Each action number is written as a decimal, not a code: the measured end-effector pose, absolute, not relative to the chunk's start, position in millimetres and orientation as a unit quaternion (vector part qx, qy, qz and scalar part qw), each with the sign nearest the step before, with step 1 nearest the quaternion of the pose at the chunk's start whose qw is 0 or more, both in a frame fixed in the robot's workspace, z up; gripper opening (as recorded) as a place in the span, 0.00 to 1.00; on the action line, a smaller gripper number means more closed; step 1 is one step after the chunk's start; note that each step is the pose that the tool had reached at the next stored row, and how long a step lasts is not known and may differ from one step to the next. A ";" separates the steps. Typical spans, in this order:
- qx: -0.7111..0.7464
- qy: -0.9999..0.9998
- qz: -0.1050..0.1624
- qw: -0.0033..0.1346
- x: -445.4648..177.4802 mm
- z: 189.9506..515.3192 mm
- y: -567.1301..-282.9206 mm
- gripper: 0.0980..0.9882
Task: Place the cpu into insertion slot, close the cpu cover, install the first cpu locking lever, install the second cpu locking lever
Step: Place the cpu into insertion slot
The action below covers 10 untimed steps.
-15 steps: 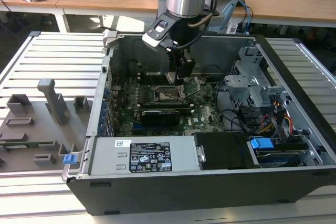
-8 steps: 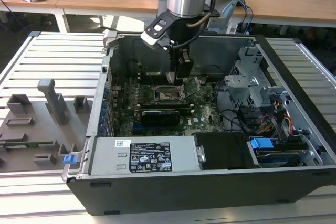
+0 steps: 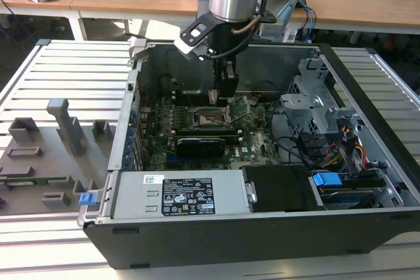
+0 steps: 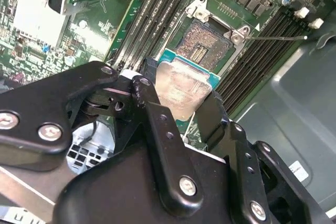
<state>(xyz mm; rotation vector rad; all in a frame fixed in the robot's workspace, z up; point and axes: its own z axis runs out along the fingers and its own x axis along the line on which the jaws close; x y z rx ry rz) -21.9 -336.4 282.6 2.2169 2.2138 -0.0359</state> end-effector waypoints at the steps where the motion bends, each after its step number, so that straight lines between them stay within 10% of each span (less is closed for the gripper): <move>1: 0.713 0.701 -0.012 0.004 -21.9 282.6 -336.4 0.50; 10: 0.747 0.664 -0.013 0.005 -21.8 282.6 -336.4 0.50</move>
